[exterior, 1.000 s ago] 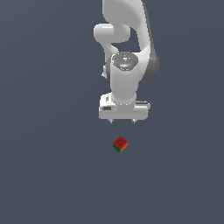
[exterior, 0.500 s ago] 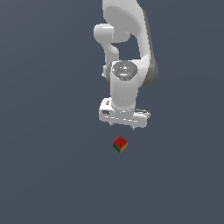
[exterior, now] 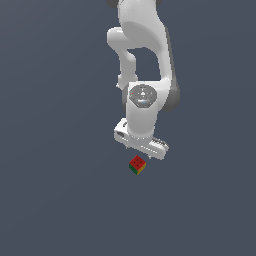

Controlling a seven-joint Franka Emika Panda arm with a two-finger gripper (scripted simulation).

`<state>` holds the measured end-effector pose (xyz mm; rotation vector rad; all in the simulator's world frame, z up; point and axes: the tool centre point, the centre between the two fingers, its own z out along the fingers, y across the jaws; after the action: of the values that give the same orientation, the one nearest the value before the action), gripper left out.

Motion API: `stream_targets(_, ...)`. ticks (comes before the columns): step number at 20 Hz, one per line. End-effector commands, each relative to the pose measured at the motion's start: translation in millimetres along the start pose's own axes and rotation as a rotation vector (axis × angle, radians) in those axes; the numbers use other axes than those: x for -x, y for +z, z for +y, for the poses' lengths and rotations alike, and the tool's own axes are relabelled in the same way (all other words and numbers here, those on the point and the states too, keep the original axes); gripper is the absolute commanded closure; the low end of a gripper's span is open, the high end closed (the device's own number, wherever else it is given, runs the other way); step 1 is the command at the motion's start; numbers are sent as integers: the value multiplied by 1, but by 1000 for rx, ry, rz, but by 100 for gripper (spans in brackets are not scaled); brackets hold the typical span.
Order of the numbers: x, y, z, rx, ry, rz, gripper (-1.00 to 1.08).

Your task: Pick up the object and move it to a goal position.

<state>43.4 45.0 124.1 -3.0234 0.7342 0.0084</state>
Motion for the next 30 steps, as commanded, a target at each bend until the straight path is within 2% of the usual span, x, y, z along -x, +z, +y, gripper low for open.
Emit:
stream_targets(1, -4, 8, -1, 5, 68, 2, -92)
stream_targets(7, -12, 24, -4, 15, 204, 8, -92)
stream_targets(14, -18, 37, -5, 23, 302, 15, -92)
stream_targets(24, -19, 42, -6, 26, 330, 16, -92)
stream_targets(30, -19, 65, -4, 26, 332, 17, -92)
